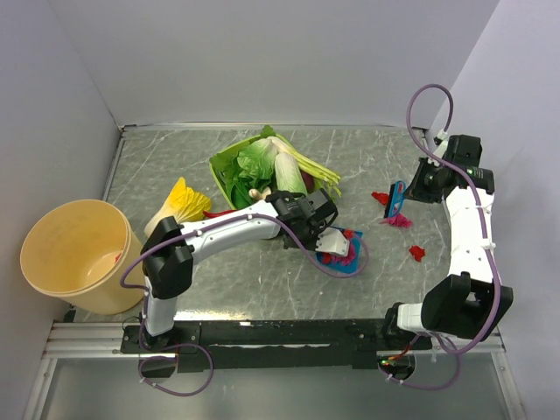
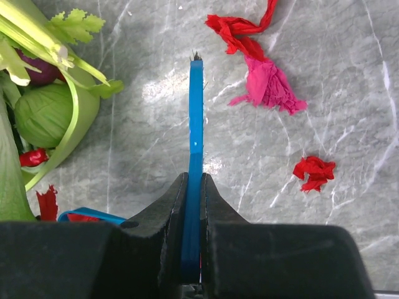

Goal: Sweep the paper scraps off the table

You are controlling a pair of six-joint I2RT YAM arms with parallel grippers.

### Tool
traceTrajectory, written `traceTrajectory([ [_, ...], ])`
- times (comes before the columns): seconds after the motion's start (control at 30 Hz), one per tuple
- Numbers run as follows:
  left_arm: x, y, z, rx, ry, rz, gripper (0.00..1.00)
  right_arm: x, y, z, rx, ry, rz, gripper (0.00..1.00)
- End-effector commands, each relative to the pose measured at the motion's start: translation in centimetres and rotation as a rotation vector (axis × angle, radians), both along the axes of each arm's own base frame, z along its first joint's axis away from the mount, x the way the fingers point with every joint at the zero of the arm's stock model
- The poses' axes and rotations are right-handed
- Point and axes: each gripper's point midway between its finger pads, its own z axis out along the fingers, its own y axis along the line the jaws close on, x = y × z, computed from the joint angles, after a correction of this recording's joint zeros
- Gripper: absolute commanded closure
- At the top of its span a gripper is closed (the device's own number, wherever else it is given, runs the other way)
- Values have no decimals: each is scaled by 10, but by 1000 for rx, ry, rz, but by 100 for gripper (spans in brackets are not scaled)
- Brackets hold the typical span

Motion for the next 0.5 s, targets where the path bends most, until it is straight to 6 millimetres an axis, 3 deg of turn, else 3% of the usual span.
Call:
traceTrajectory([
  [0.0, 1, 9, 36, -23, -67, -20, 99, 9, -1, 10, 23, -49, -9, 100],
  [0.23, -1, 14, 54, -70, -84, 4, 99, 7, 1, 2, 59, -31, -15, 100],
  [0.47, 2, 1, 48, -78, -68, 9, 99, 10, 2, 4, 74, -35, -13, 100],
])
